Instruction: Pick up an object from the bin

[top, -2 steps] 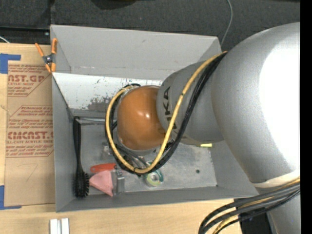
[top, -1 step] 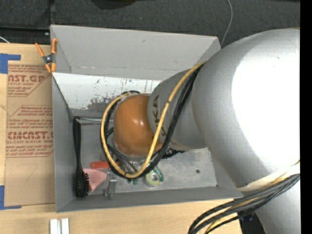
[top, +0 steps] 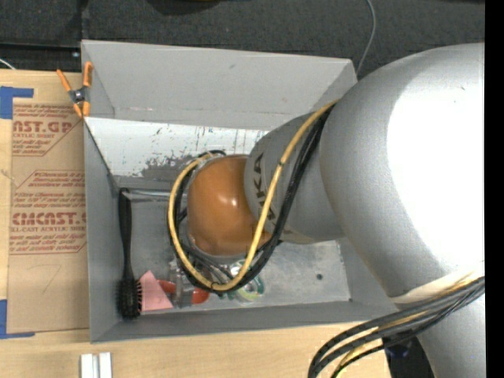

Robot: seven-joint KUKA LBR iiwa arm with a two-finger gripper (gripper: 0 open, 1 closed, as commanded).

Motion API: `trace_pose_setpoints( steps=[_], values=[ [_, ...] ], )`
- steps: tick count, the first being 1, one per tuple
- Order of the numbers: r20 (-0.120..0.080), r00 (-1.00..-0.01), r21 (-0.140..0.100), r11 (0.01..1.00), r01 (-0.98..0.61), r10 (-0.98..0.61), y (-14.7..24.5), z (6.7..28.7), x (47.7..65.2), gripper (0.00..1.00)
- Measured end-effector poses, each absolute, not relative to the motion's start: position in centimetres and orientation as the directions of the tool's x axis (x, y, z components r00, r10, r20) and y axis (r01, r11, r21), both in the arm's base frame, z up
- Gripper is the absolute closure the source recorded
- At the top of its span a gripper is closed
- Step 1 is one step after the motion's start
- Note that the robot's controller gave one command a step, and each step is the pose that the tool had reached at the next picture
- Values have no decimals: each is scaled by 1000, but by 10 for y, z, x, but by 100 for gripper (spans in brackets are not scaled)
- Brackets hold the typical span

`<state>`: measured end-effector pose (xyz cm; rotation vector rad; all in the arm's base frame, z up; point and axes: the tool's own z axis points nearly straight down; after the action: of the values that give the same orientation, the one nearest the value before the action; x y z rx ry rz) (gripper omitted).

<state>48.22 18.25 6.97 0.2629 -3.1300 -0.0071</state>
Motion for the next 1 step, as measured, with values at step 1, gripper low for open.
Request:
trace_pose_setpoints(
  steps=[1],
  values=[
    [0,-986,5,986,-167,-167,183,70,482,100]
  ],
)
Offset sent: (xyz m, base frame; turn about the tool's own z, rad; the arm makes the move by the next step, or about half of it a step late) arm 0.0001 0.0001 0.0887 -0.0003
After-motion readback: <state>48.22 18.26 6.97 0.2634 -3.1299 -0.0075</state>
